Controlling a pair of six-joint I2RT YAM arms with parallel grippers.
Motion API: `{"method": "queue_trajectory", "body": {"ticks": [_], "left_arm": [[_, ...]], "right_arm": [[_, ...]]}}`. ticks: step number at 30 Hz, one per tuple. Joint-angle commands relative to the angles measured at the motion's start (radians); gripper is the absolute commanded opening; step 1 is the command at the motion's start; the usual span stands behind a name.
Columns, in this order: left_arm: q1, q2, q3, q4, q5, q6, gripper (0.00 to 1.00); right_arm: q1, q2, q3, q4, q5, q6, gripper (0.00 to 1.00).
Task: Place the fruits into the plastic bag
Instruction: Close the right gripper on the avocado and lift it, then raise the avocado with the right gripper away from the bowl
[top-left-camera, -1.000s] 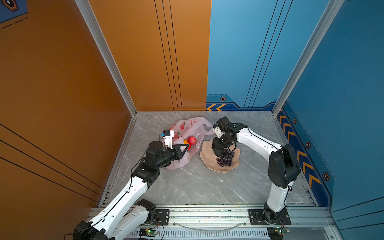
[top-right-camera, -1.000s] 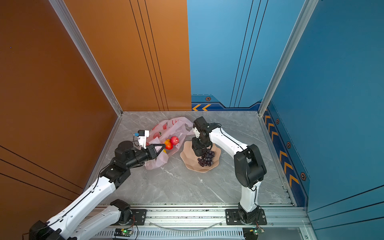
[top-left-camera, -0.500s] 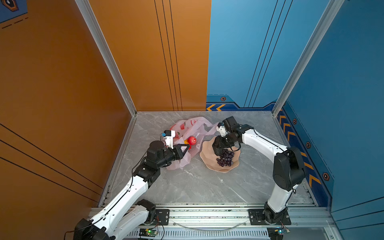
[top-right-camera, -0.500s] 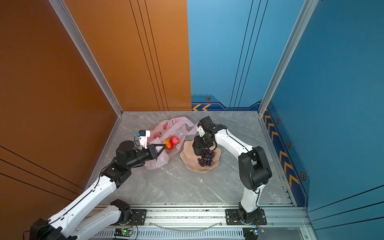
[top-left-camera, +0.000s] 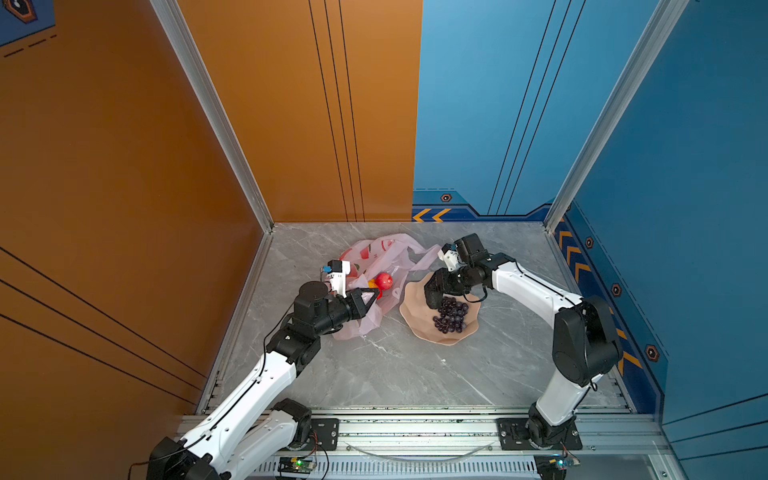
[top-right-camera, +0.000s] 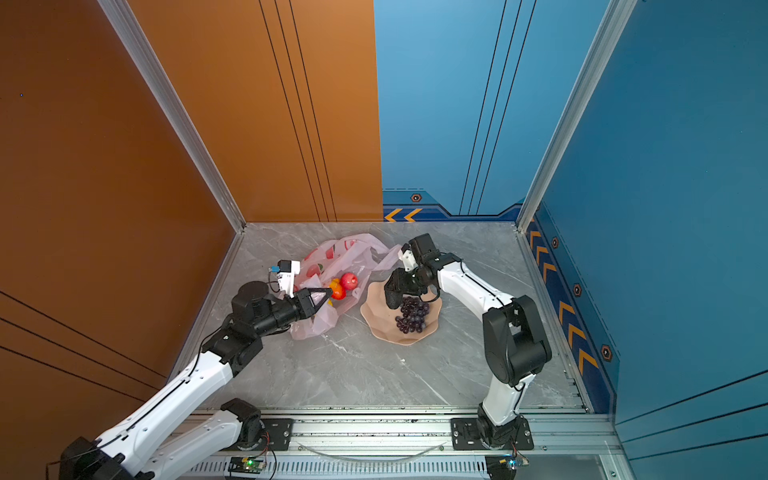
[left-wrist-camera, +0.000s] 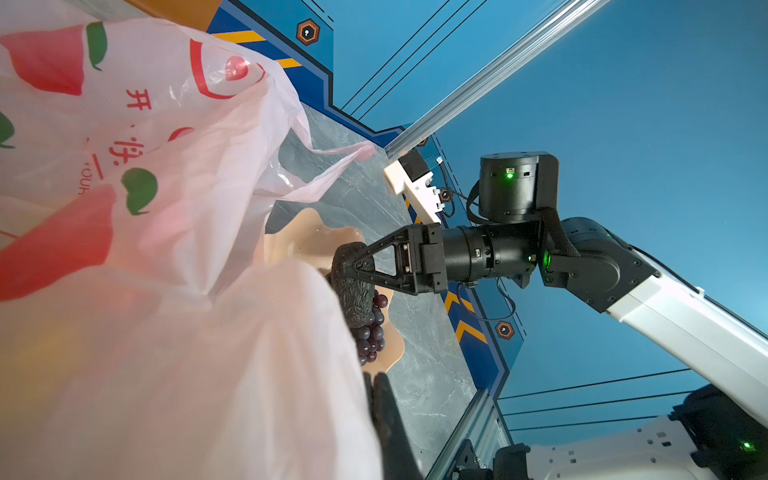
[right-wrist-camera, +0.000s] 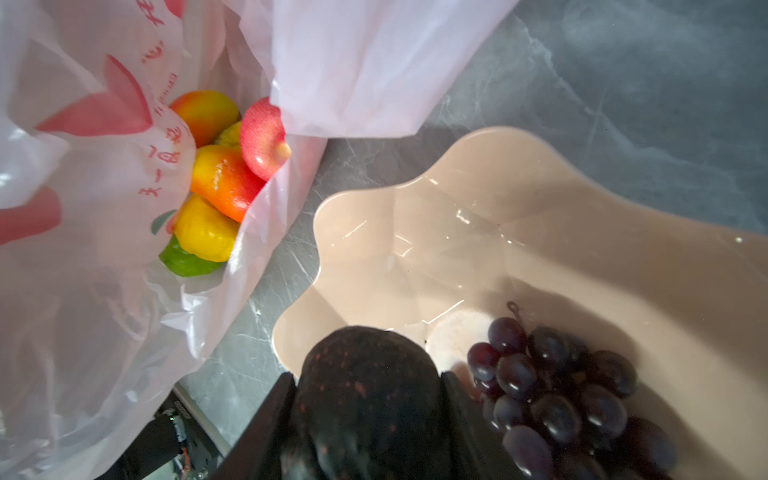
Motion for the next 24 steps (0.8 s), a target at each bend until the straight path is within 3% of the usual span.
{"method": "queue_trajectory", "body": {"ticks": [1,13,24], "left_arm": [[-0.009,-0.002,0.018,0.016,-0.01,0.0,0.0],[-0.011,0.003,0.02,0.016,-0.006,0.001,0.0],[-0.018,0.006,0.023,0.02,-0.009,0.002,0.0]], "right_arm": [[-0.035,-0.053,-0.057,0.119,-0.095,0.095,0.42],[-0.149,-0.16,-0.241,0.442,-0.268,0.357,0.42],[-0.18,-0.278,-0.285,0.63,-0.309,0.561,0.41]]}}
